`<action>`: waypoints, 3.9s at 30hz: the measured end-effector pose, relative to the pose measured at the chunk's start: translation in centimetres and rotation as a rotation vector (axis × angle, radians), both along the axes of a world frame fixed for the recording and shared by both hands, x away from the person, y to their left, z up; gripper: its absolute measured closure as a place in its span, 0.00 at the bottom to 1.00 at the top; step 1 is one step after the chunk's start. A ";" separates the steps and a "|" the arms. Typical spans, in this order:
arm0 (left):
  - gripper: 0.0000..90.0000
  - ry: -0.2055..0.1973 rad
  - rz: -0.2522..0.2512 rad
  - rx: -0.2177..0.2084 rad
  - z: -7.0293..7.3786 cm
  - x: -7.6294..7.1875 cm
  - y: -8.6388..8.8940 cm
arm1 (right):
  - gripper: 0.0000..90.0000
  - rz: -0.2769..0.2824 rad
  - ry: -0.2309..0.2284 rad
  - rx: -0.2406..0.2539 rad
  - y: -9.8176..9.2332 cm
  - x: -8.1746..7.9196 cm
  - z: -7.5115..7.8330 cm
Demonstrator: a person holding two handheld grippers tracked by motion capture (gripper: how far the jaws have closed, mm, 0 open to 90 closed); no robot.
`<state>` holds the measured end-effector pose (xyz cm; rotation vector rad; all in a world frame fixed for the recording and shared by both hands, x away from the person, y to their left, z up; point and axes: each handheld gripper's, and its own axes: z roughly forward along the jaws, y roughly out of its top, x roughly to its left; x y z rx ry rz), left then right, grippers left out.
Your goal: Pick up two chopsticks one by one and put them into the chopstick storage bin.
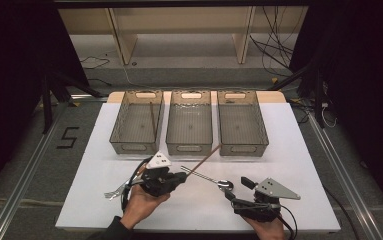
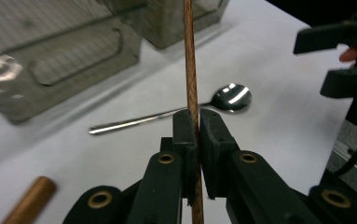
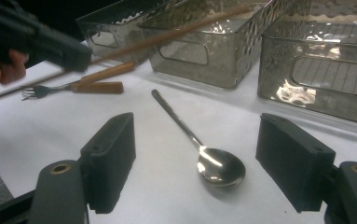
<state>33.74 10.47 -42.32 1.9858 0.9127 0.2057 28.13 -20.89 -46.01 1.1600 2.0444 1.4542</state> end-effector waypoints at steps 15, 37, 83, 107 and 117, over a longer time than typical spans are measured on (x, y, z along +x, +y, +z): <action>0.95 -0.067 0.223 -0.052 3.6 5.2 7.3 | 0.32 0.000 0.006 0.006 -0.1 0.1 0.1; 0.95 -0.016 0.484 -0.031 3.8 13.7 13.7 | 0.32 -0.002 0.005 0.010 -0.2 0.2 0.0; 0.89 0.113 0.628 0.062 1.2 19.2 14.8 | 0.32 -0.006 0.001 0.013 -0.4 0.2 0.1; 0.27 0.044 0.398 -0.117 4.3 12.9 12.4 | 0.31 0.034 0.010 0.003 -0.2 0.8 0.7; 0.24 -0.014 0.305 -0.123 3.6 8.3 11.2 | 0.31 0.135 0.044 -0.055 0.4 2.9 1.6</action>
